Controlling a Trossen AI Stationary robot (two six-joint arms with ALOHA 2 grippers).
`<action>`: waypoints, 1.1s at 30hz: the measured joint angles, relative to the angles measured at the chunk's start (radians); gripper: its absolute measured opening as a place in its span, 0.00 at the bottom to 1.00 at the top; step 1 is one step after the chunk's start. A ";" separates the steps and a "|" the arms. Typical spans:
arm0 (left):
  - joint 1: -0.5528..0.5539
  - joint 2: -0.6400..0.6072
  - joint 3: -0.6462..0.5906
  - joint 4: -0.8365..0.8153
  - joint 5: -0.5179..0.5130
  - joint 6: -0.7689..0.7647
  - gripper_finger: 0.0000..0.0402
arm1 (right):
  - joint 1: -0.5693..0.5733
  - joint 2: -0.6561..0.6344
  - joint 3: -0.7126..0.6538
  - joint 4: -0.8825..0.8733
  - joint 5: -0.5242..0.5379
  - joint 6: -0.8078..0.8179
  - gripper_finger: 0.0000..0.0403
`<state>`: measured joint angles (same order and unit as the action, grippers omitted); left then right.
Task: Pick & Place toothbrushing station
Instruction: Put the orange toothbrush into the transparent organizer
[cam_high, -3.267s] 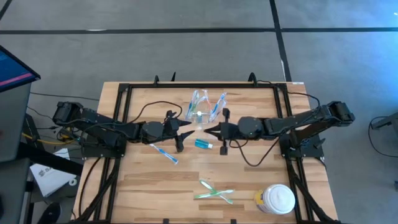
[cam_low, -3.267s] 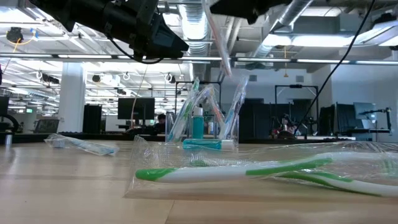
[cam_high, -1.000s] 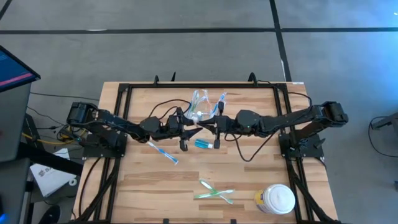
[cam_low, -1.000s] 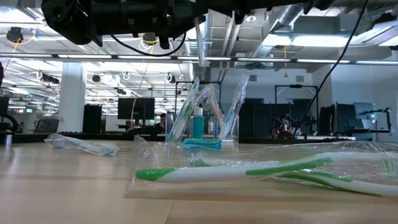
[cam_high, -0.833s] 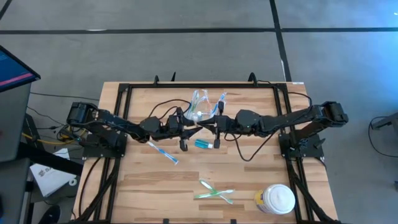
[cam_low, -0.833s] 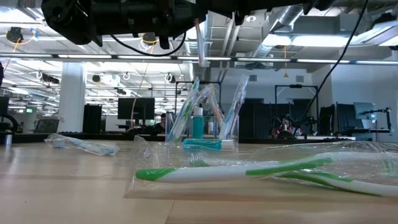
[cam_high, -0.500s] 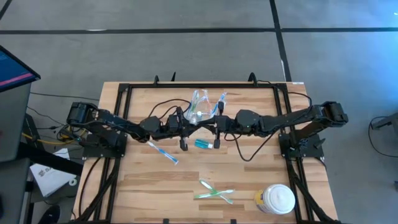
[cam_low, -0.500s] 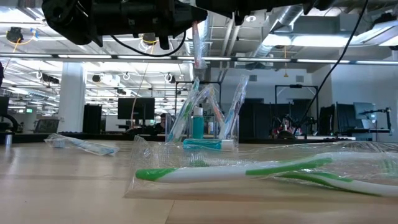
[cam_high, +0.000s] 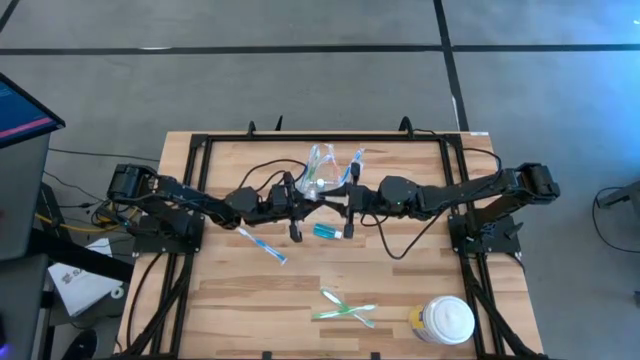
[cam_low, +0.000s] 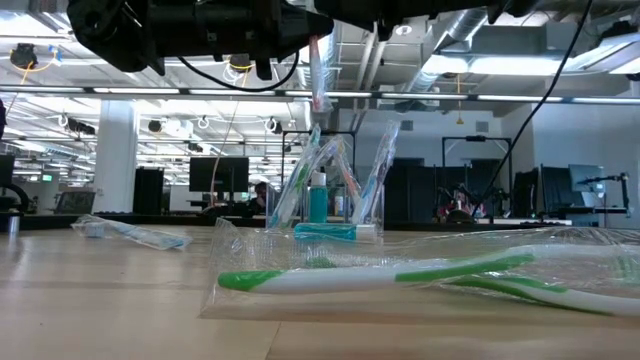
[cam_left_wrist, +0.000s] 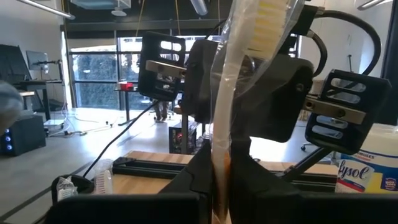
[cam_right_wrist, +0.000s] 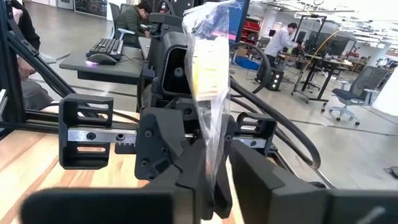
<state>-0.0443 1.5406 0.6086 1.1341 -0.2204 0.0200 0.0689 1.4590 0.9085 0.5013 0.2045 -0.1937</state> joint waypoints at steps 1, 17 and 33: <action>0.000 0.000 0.000 -0.001 -0.011 0.001 0.03 | 0.000 0.000 0.000 -0.001 0.003 -0.003 0.19; 0.060 0.000 0.000 -0.048 -0.045 0.001 0.03 | -0.048 -0.192 0.000 -0.322 0.007 0.081 0.40; 0.176 0.000 0.000 -0.119 -0.045 -0.031 0.03 | -0.042 -0.230 -0.001 -0.556 0.006 0.143 0.33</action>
<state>0.1317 1.5402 0.6086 1.0154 -0.2653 -0.0113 0.0265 1.2293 0.9079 -0.0551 0.2106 -0.0509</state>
